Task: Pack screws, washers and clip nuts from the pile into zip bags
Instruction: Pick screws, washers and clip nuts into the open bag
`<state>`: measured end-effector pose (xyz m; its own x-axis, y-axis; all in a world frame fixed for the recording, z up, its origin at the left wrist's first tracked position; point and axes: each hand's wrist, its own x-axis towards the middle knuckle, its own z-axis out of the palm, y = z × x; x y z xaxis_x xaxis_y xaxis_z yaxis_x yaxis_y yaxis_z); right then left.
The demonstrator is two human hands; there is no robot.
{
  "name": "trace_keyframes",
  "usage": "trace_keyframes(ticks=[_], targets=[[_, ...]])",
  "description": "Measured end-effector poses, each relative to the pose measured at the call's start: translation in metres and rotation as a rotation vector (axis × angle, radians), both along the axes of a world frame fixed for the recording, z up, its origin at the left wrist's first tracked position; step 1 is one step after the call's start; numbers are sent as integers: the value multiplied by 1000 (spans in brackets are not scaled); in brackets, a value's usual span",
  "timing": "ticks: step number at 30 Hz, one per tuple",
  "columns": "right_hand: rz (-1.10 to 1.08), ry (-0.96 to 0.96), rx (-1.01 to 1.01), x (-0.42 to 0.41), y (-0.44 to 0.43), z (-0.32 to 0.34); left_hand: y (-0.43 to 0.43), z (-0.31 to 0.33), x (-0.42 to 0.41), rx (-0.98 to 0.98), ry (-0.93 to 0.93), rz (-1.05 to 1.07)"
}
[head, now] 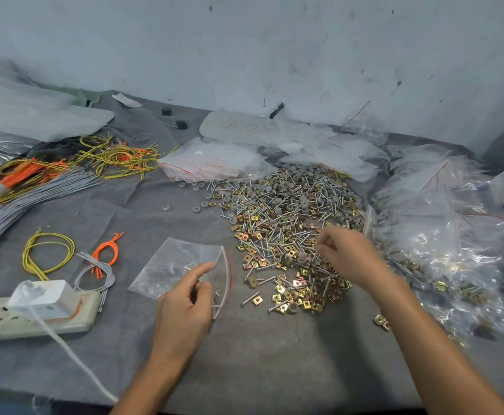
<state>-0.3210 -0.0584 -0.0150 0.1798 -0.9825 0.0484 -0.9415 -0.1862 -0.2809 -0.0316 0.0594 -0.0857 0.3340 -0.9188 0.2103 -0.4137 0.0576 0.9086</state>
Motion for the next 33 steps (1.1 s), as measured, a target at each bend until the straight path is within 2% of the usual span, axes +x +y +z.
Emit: trace_keyframes(ticks=[7,10,12,14,17,22,29,33], targets=[[-14,-240,46,9,11,23,-1,-1,-1,-21,13,-3],[65,-445,136,35,33,29,-1,-2,-1,-17,16,-14],[164,-505,169,62,52,24,-1,-3,0,-18,6,-17],[271,-475,95,89,68,12,-1,-4,1,-19,-11,-19],[382,-322,-88,122,77,-6,-1,-5,2,-7,-18,-11],[411,-126,-194,146,77,-25,-2,-7,3,-26,-35,10],[341,-303,-158,121,72,-23,-3,-7,3,-43,-52,5],[205,-276,-168,79,55,-11,-2,-7,2,-42,-42,-7]])
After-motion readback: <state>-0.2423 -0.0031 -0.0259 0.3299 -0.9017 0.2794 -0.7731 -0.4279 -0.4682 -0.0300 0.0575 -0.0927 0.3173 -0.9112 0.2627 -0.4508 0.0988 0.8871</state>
